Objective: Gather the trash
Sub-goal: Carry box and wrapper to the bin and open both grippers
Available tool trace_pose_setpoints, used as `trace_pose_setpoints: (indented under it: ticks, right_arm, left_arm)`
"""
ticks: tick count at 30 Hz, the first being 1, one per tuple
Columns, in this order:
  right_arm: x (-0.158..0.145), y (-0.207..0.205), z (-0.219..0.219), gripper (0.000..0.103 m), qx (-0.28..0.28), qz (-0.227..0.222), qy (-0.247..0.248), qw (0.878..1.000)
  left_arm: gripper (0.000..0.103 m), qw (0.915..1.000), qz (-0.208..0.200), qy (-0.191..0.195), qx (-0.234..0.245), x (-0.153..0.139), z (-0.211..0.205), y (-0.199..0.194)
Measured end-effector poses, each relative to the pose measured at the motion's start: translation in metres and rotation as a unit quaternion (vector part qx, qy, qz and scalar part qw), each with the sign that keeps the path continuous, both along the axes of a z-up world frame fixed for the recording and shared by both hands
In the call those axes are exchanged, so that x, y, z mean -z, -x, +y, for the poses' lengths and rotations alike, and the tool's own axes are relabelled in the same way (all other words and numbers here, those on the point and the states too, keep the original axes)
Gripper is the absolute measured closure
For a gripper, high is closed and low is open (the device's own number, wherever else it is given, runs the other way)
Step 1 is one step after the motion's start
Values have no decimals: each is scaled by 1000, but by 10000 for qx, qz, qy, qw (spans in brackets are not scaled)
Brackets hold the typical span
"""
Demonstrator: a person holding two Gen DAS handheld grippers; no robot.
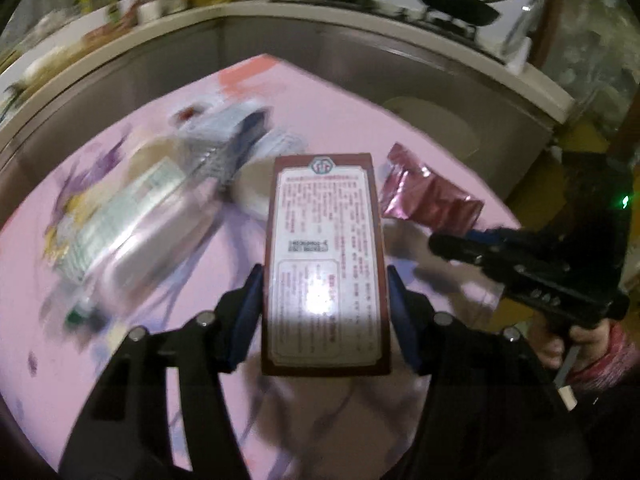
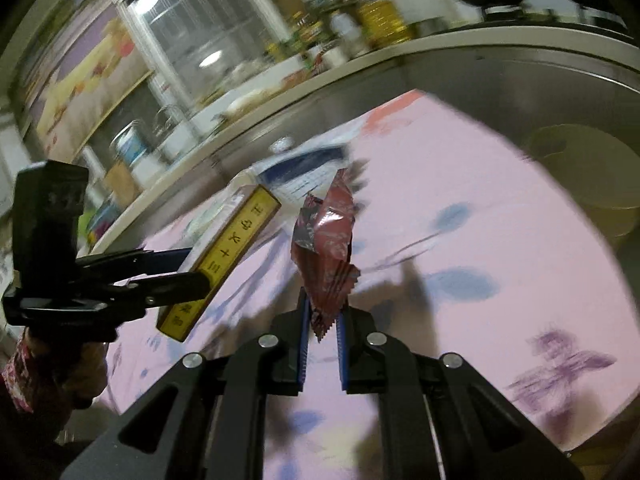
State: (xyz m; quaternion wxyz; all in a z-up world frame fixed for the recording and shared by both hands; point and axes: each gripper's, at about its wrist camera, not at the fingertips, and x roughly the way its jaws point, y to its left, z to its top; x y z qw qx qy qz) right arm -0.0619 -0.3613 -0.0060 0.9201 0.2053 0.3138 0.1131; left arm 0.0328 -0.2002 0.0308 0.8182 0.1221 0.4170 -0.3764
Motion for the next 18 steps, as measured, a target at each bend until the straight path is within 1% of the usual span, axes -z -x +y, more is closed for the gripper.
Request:
trace_pose_setpoints:
  ticks: [3, 4, 7, 10, 12, 14, 16, 18]
  right_arm:
    - [0, -3, -48, 94, 603, -50, -78, 9981]
    - [0, -3, -67, 93, 830, -60, -131, 9964]
    - [4, -7, -118, 93, 1412, -31, -249, 9897]
    - [12, -15, -162, 93, 1842, 33, -318, 9824]
    - [17, -19, -185, 93, 2046, 61, -315, 9783]
    - [22, -25, -206, 93, 2205, 104, -262, 9750]
    - [28, -31, -224, 93, 2325, 187, -272, 9720]
    - [35, -35, -237, 90, 2426, 231, -354, 9692]
  left_arm:
    - [46, 9992, -109, 102, 364, -9, -50, -14]
    - [46, 9986, -109, 138, 506, -12, -74, -22]
    - [46, 9962, 146, 252, 817, -14, -134, -43]
    - [46, 9928, 376, 287, 1105, -12, -198, -65]
    - [46, 9915, 502, 291, 1167, -8, -226, -77]
    - [46, 9890, 726, 303, 1252, 0, -259, -91]
    - [46, 9895, 760, 215, 1213, 9, -282, -99]
    - [46, 9903, 777, 133, 1142, 18, -298, -106]
